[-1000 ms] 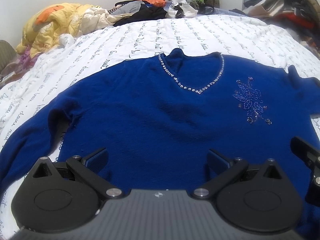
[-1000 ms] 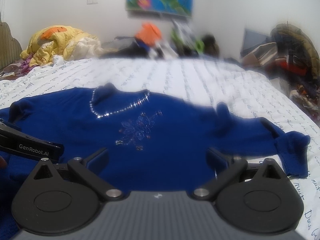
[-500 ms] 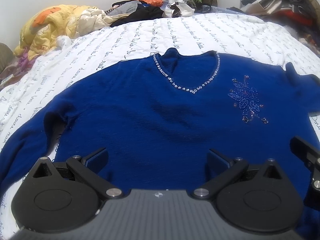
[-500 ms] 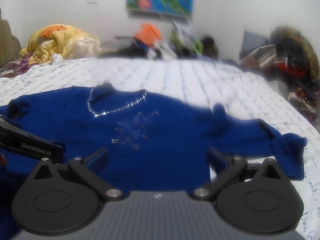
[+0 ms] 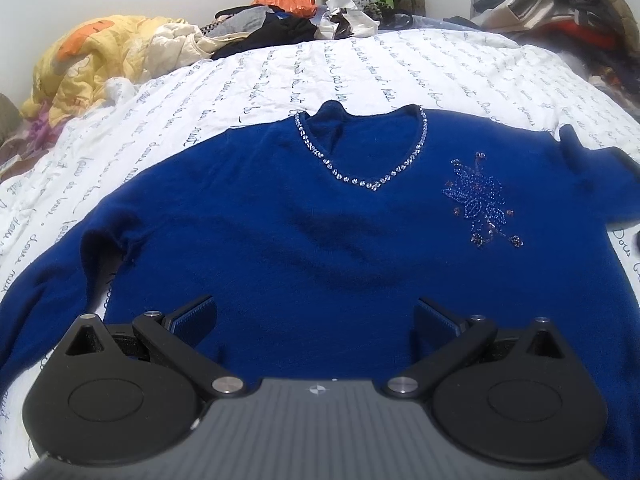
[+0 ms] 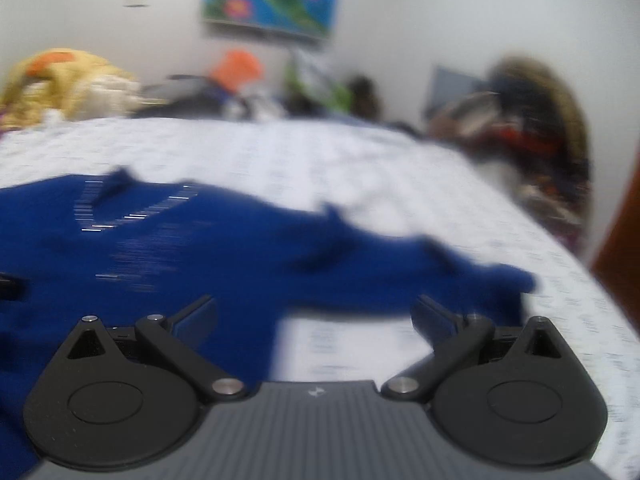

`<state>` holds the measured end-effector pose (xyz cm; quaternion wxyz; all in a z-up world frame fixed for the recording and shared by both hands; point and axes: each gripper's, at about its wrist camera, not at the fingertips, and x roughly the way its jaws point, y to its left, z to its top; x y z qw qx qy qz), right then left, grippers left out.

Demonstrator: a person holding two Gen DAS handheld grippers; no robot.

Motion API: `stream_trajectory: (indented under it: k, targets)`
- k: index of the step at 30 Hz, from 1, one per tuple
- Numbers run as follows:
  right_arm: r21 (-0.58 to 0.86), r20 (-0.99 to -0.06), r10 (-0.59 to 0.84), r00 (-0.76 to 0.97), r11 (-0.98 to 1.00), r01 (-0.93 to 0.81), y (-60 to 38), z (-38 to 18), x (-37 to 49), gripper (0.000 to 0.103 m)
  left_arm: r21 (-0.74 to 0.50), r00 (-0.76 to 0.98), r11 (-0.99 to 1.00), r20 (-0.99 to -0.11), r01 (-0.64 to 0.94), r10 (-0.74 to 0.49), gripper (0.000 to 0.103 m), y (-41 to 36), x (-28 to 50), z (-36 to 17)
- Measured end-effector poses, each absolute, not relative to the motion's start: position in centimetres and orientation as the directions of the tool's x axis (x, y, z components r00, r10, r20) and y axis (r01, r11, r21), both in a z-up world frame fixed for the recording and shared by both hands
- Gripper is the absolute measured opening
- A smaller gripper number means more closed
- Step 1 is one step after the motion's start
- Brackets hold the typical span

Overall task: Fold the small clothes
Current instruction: 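Grasp the sweater sleeve cuff with the right gripper and lift it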

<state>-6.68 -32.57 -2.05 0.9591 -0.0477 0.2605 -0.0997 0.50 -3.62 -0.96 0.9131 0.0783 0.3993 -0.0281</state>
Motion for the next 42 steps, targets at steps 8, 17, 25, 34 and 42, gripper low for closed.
stream_trajectory:
  k: [8, 17, 25, 34, 42]
  targets:
    - [-0.103, -0.594, -0.320, 0.738, 0.940, 0.324, -42.5, -3.8, -4.7, 0.069, 0.124, 0.672, 0.985, -0.741, 0.122, 0.010, 0.103, -3.8, 0.5, -1.2]
    - [-0.029, -0.625, -0.310, 0.716, 0.926, 0.375, -45.7, -4.5, -4.1, 0.008, 0.135, 0.667, 0.984, -0.744, 0.113, 0.026, 0.103, -3.4, 0.7, -1.3]
    - [0.322, -0.530, -0.157, 0.833, 0.872, 0.369, -51.1, 0.8, -8.0, 0.006, 0.144, 0.659, 0.985, -0.751, 0.099, 0.043, 0.103, -2.9, 0.8, -1.5]
    - [0.189, -0.495, -0.429, 0.756, 0.796, 0.575, -59.2, 4.8, -8.1, 0.006, 0.149, 0.658, 0.985, -0.751, 0.088, 0.055, 0.103, -2.4, 0.7, -1.4]
    - [0.162, -0.584, -0.477, 0.657, 0.725, 0.670, -65.6, 1.4, -3.3, 0.006, 0.156, 0.650, 0.984, -0.757, 0.087, 0.062, 0.103, -2.5, 0.8, -1.7]
